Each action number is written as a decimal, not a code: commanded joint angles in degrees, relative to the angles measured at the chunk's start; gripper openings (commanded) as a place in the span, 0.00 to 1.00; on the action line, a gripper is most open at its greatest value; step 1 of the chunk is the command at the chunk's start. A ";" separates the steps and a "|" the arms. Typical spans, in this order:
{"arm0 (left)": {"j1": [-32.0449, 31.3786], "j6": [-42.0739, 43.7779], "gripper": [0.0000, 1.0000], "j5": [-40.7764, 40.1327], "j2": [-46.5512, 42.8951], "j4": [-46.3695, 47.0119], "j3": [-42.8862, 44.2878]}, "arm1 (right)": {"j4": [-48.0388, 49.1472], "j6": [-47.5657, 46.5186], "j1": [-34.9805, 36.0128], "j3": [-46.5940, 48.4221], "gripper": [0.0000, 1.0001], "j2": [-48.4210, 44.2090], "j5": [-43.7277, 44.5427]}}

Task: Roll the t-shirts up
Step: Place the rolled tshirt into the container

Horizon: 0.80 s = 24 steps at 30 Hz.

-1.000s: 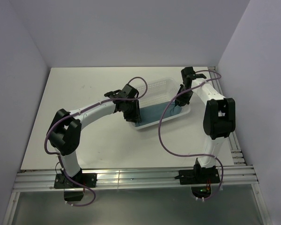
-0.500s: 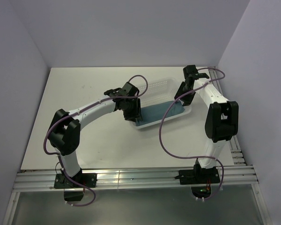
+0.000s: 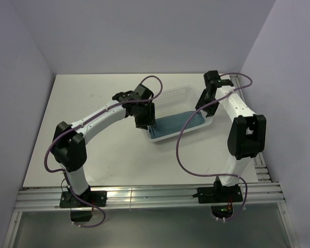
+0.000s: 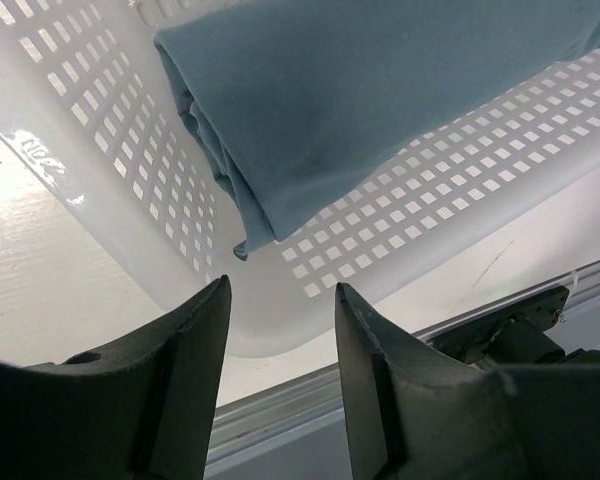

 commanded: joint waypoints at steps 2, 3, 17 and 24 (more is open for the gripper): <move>-0.12 0.64 0.50 -1.01 -2.24 -0.57 3.47 | -1.35 0.03 -0.77 1.98 0.50 -5.73 2.23; -0.12 0.56 0.49 -0.92 -1.54 -0.31 4.34 | -1.35 0.11 -0.69 1.98 0.45 -6.08 1.79; 0.06 -1.64 0.38 0.49 7.69 6.38 8.22 | 2.08 1.61 1.16 0.49 0.29 -1.61 -2.17; 0.06 -1.82 0.31 0.49 7.00 10.07 -0.13 | 2.08 1.43 1.07 -2.23 0.20 2.09 1.70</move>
